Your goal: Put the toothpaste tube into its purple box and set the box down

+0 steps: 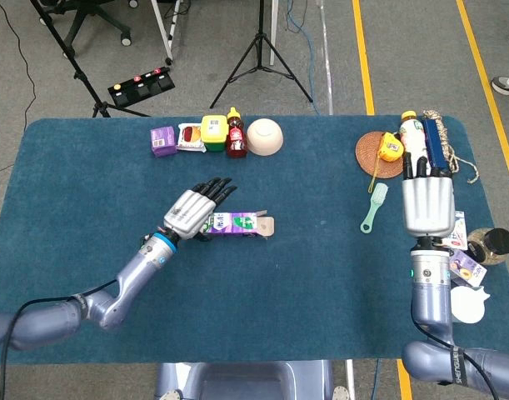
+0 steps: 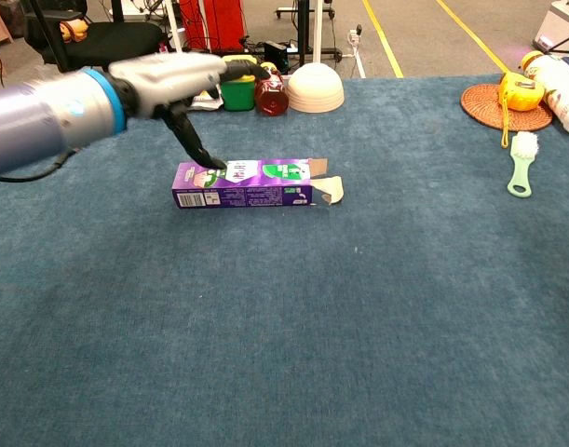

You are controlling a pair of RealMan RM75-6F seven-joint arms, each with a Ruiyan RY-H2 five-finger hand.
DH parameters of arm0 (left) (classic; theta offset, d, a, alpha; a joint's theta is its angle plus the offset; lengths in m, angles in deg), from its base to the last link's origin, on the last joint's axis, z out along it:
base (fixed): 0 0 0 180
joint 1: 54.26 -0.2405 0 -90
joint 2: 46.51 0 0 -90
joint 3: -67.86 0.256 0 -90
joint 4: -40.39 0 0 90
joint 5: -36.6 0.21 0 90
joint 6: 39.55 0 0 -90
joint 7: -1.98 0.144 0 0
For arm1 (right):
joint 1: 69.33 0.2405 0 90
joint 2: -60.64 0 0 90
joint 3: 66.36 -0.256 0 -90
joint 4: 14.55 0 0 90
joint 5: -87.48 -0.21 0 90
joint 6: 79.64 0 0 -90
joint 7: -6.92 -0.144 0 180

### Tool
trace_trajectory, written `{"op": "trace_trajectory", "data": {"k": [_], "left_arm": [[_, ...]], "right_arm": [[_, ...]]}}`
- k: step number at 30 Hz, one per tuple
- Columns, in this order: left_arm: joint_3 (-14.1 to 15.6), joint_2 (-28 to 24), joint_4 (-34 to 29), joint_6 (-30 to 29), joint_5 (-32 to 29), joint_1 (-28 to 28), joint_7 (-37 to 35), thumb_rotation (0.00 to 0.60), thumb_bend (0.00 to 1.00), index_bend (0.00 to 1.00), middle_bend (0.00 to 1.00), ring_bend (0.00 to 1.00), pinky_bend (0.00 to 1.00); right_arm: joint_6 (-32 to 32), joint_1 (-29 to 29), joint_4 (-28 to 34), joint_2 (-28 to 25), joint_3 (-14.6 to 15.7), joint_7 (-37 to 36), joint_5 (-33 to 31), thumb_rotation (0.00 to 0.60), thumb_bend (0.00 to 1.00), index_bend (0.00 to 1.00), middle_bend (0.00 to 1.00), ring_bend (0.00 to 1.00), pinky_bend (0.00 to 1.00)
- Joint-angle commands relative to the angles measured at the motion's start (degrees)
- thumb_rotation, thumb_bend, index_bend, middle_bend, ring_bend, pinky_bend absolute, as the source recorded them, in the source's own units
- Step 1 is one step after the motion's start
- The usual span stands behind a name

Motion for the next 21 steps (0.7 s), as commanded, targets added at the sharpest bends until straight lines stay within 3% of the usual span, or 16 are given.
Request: {"op": "trace_trajectory", "data": {"k": [1,6,10,15,21], "left_arm": [[0.38,-11.01,-14.01,-8.35,-2.67,-6.83,4.99,0.6,0.14,0.0,0.0,0.0,0.17],[3.0,-17.42,-22.12,-16.25,-1.66,-13.27,6.94,0.6,0.12,0.0,0.0,0.0,0.15],[6.42,-21.29,-25.13,-24.31,3.15,-20.23,3.49,0.6,0.12,0.0,0.0,0.0,0.15],[11.25,-24.07,-21.59,-34.96,10.26,-30.59,-9.65,0.6,0.12,0.0,0.0,0.0,0.15],[13.09,-23.74,-14.88,-39.55,12.53,-36.1,-17.39,0.6,0.12,0.0,0.0,0.0,0.15]], "right_arm": [[-1.94,-3.85,-1.88,-2.89,2.92,-13.82,11.32,0.6,0.2,0.16,0.29,0.44,0.51],[-2.25,-7.26,-6.14,-3.77,4.95,-28.44,20.74,0.6,0.17,0.17,0.26,0.38,0.42],[-1.93,-10.84,-9.98,-3.64,6.6,-40.23,25.58,0.6,0.04,0.17,0.21,0.3,0.35],[-2.81,-15.57,-17.43,-1.76,8.87,-55.32,29.02,0.6,0.0,0.16,0.14,0.21,0.26],[-2.74,-18.83,-24.5,0.58,9.63,-62.08,30.56,0.6,0.0,0.13,0.07,0.11,0.18]]}}
